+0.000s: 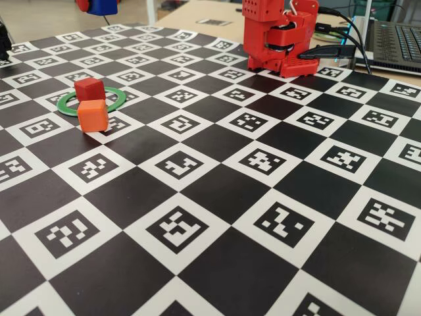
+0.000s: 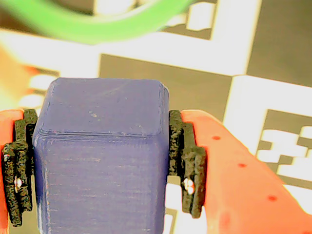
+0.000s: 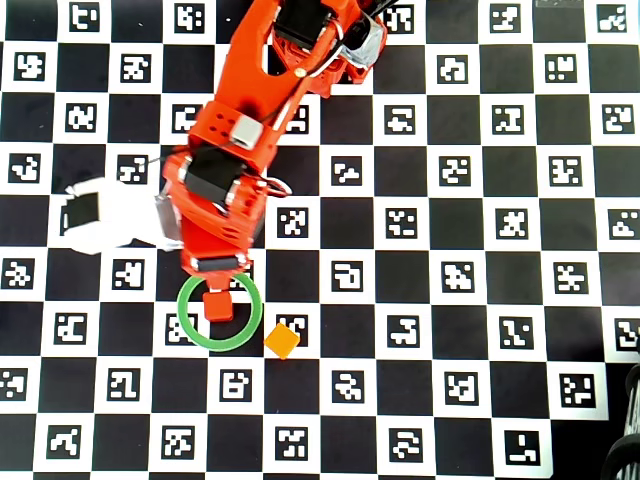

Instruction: Grab the red cube then put it in the green circle then put the blue cube on top and finally the orange cube on top

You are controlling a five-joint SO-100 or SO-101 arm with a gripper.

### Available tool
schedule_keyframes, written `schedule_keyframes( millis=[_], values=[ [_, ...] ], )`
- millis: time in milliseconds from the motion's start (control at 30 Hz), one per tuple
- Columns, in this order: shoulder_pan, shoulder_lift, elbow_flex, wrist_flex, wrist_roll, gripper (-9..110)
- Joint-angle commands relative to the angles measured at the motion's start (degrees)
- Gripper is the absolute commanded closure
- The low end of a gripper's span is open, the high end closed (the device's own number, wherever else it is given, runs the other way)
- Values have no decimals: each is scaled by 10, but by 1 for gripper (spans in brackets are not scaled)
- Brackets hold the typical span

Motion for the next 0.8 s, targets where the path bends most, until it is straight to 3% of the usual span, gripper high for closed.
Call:
schedule_keyframes(
  millis=[0,300,767],
  values=[
    [-13,42,12,-39,6,94],
    [-10,32,99,-138,5,94],
    [13,-34,98,-209,1,94]
  ],
)
